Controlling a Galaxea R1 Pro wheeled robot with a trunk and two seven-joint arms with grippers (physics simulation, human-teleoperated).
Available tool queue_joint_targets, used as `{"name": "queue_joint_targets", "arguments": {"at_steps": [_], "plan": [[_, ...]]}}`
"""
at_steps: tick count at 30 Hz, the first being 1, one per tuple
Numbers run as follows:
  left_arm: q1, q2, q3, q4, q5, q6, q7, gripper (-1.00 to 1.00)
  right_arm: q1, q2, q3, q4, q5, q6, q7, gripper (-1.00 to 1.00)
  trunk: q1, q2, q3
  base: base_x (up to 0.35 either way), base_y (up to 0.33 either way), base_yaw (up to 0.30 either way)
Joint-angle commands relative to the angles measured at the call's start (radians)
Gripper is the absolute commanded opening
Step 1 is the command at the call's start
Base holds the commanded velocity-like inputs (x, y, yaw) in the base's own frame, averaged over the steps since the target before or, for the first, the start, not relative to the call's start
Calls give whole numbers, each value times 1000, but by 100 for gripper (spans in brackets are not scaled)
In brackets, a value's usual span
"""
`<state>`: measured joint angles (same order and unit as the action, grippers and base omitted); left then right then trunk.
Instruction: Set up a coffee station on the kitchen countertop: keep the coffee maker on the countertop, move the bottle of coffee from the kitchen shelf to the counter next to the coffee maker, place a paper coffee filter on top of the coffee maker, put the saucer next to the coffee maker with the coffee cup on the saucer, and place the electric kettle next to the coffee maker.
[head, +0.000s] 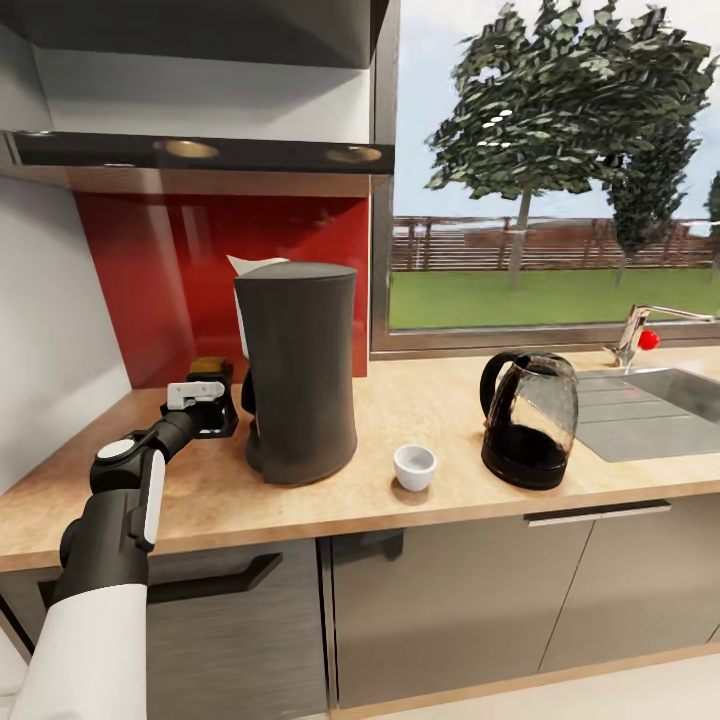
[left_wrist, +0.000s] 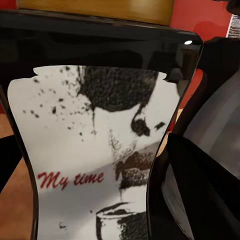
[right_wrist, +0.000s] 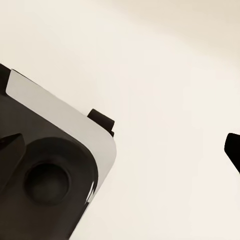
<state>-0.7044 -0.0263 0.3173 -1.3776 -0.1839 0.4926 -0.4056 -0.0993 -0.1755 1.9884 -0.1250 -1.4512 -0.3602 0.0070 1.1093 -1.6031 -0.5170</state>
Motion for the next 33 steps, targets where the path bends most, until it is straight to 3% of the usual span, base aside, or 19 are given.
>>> {"name": "queue_joint_targets", "arguments": {"at_steps": [1, 8, 12, 19, 33], "plan": [[-1, -1, 3, -1, -9, 3, -10, -100, -1, -1, 7, -3, -11, -3, 1, 100, 4, -8, -4, 0, 0, 0], [-1, -1, 3, -2, -9, 3, -10, -100, -1, -1, 6, -2, -11, -3, 1, 100, 8, -15, -7, 0, 0, 0], [-1, -1, 3, -2, -9, 3, -10, -100, -1, -1, 7, -2, -11, -3, 1, 100, 23, -43, -20, 0, 0, 0], [-1, -1, 3, -3, -9, 3, -10, -100, -1, -1, 7, -2, -11, -3, 1, 100, 23, -43, -20, 0, 0, 0], [-1, -1, 3, -3, -9, 3, -10, -100, -1, -1, 7, -2, -11, -3, 1, 100, 61, -113, -51, 0, 0, 0]]}}
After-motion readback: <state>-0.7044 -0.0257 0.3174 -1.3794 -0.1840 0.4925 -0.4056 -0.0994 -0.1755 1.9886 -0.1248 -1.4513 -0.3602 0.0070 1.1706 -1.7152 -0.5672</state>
